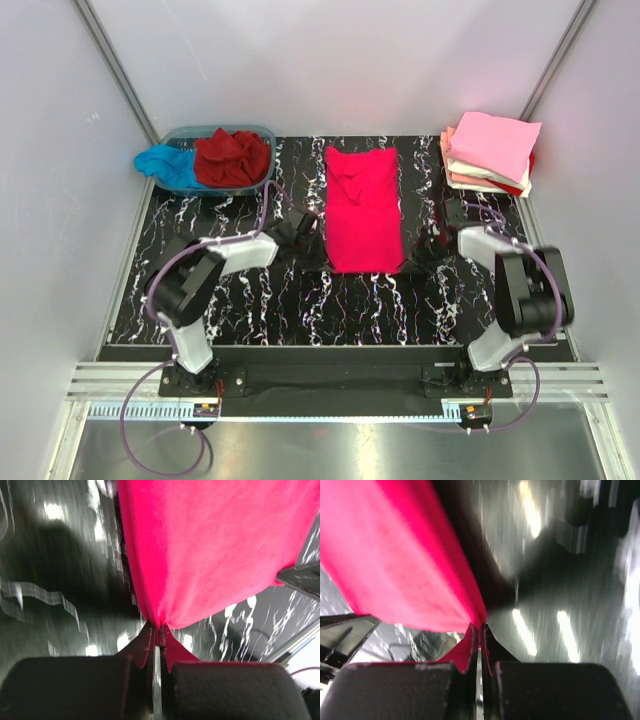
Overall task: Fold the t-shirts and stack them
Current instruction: Fold the tshirt
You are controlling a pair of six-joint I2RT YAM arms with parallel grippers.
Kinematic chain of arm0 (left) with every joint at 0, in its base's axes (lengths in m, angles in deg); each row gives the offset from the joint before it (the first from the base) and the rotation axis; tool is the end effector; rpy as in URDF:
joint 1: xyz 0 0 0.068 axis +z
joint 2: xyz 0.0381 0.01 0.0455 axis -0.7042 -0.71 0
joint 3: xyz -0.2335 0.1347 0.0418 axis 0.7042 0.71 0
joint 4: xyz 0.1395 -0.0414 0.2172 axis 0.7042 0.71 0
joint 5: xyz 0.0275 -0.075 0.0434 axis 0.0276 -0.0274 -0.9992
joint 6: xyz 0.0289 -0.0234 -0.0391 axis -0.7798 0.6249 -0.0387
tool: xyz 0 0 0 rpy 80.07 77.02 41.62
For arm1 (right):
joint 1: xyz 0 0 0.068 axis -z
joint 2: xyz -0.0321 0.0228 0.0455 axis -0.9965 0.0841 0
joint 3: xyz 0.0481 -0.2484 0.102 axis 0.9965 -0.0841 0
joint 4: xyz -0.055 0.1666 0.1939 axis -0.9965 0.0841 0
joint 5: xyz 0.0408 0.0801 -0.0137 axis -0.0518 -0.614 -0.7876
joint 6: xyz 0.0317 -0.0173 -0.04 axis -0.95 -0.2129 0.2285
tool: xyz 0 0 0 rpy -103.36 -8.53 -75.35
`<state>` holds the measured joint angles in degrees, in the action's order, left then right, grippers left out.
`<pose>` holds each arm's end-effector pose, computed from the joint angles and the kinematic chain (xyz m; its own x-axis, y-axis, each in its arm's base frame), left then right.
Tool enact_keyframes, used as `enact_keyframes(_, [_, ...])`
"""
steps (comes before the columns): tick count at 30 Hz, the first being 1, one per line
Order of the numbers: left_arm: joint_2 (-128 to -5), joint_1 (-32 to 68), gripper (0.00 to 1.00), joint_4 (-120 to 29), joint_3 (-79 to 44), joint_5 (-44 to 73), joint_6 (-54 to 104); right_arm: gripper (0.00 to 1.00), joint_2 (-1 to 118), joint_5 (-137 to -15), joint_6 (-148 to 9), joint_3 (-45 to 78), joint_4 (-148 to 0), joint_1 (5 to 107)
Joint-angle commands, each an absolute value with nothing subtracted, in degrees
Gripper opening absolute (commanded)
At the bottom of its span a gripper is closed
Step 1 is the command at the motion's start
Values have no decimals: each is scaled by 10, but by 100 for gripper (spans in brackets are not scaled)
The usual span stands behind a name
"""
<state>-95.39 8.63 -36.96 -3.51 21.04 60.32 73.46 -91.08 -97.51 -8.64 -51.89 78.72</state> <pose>0.2892 -0.2225 0.1476 -0.9473 -0.1873 -0.2600 0.0001 0.8112 -0.5848 0.2989 0.0477 0.1436 -0.8989 0.4269 -0.0990 0.3234 0.7987 0.5075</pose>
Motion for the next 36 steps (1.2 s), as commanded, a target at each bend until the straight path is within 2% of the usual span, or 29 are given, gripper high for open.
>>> enact_keyframes(1, [-852, 54, 0, -332, -2, 171, 591, 0, 624, -899, -1021, -139, -488, 763])
enact_keyframes(10, [-621, -71, 0, -213, 110, 99, 646, 0, 346, -887, -1128, -251, -371, 636])
enact_keyframes(14, [-520, -124, 0, -146, 139, 62, 690, 0, 197, -889, -1158, -276, -271, 624])
enact_keyframes(17, [-458, -147, 0, -113, 147, 38, 718, 0, 132, -891, -1175, -282, -231, 624])
enact_keyframes(22, [-438, -150, 0, -79, 118, 23, 711, 0, 130, -892, -1180, -255, -228, 624])
enact_keyframes(28, [-510, -141, 0, -28, 3, -15, 665, 0, 196, -839, -1145, -159, -228, 624])
enact_keyframes(36, [-562, -87, 1, -30, -45, 12, 615, 0, 297, -785, -1109, -60, -246, 625])
